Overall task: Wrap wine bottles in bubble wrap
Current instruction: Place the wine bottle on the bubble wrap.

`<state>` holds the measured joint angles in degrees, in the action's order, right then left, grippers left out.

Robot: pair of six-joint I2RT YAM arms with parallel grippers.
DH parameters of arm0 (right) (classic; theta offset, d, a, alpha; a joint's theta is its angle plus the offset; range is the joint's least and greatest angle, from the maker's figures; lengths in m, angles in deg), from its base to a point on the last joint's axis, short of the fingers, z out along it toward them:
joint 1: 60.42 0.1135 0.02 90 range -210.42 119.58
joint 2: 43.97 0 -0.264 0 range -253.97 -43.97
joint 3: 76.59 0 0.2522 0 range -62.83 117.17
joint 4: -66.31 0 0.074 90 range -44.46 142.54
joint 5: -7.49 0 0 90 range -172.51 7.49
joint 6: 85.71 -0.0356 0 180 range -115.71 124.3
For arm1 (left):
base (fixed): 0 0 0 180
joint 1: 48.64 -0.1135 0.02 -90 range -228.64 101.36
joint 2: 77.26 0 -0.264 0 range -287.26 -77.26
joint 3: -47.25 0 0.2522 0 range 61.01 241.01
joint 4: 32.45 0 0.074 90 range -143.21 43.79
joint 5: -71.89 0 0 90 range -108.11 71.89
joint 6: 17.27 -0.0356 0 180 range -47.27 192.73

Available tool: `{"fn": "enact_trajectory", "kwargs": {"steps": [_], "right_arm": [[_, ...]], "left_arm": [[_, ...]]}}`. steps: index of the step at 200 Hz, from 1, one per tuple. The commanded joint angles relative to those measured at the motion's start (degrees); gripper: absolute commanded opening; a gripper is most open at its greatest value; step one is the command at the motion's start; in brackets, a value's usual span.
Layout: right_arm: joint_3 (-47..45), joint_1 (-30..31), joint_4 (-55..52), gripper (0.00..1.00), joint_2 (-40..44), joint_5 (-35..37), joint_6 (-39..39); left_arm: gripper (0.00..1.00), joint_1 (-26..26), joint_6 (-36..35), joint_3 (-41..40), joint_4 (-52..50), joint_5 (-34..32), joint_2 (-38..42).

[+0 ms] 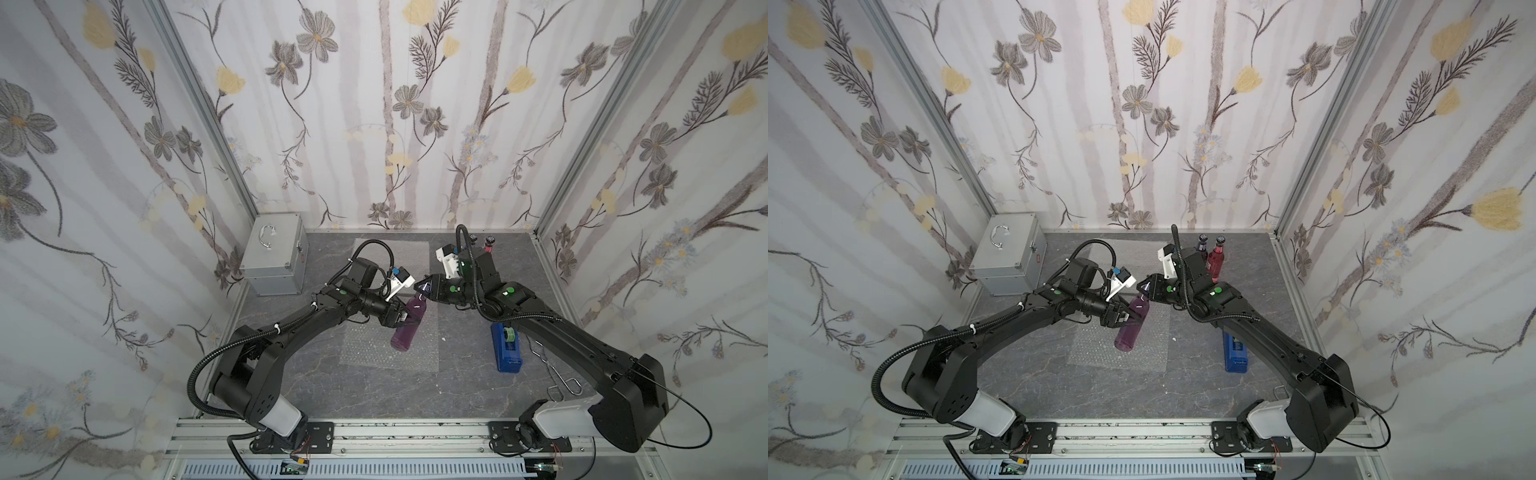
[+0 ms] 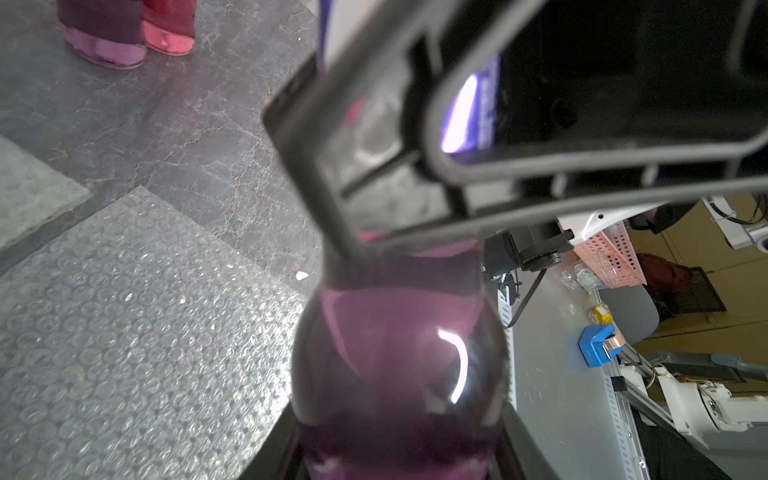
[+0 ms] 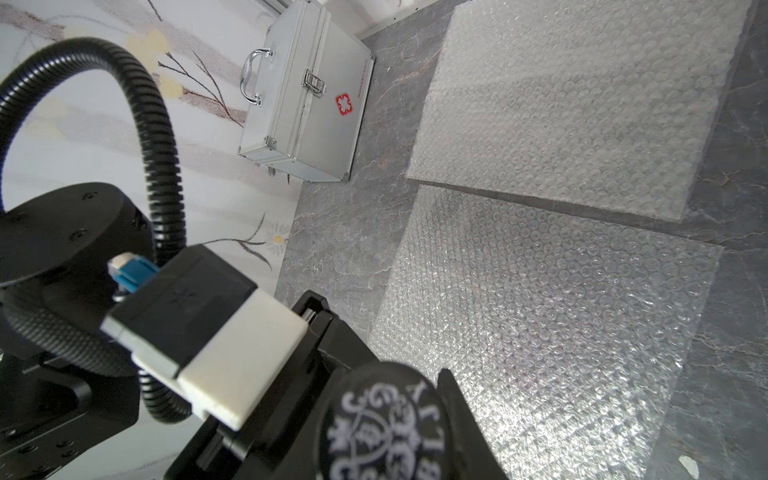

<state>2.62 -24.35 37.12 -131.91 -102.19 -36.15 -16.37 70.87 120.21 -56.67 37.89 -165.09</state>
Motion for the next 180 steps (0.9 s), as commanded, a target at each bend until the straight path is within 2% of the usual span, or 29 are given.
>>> {"fn": "enact_trajectory", "kwargs": {"steps": [1, 12, 26, 36, 44, 64, 76, 98, 118, 145, 180], "right_arm": [[1.1, 0.1, 4.9, 0.32, -0.2, -0.6, -2.3], [1.1, 0.1, 4.3, 0.51, 0.4, -0.1, -2.7], [0.4, 0.0, 3.2, 0.68, 2.2, 1.5, -3.1], [-1.3, 0.0, 3.0, 0.76, 4.3, 2.8, -3.8], [-3.1, -0.1, 3.1, 0.77, 6.2, 3.8, -4.6], [-8.8, -0.1, 3.4, 0.78, 10.5, 6.2, -7.6], [-12.2, -0.1, 3.4, 0.76, 12.2, 7.1, -9.2], [-17.1, -0.2, 2.8, 0.72, 14.0, 9.3, -11.9], [-20.7, -0.6, 3.9, 0.68, 14.4, 11.0, -13.5], [-25.8, -1.1, 7.6, 0.62, 13.1, 10.9, -15.2], [-27.8, -2.0, 10.7, 0.57, 8.8, 9.7, -15.0]], "left_arm": [[0.07, 0.1, 7.2, -0.7, 1.9, -2.4, 1.9], [0.06, 0.1, 11.6, -0.6, 0.0, -4.6, 2.2], [0.05, 0.1, 15.9, -0.4, -3.0, -7.4, 2.3], [0.05, 0.1, 18.2, -0.5, -4.8, -10.5, 2.3], [0.04, 0.1, 19.9, -0.8, -5.0, -11.9, 2.2], [0.03, 0.2, 27.6, -0.9, -5.0, -15.8, 0.1], [0.03, 0.3, 31.2, -1.0, -3.4, -13.9, -2.0], [0.02, 0.5, 32.0, 1.8, -9.7, -17.7, -6.7], [0.02, 0.5, 33.2, 4.0, -11.8, -17.8, -11.8], [0.02, 0.5, 34.9, 4.6, -13.2, -20.4, -14.1], [0.06, 0.5, 34.5, 6.6, -15.8, -22.1, -16.4]]}}
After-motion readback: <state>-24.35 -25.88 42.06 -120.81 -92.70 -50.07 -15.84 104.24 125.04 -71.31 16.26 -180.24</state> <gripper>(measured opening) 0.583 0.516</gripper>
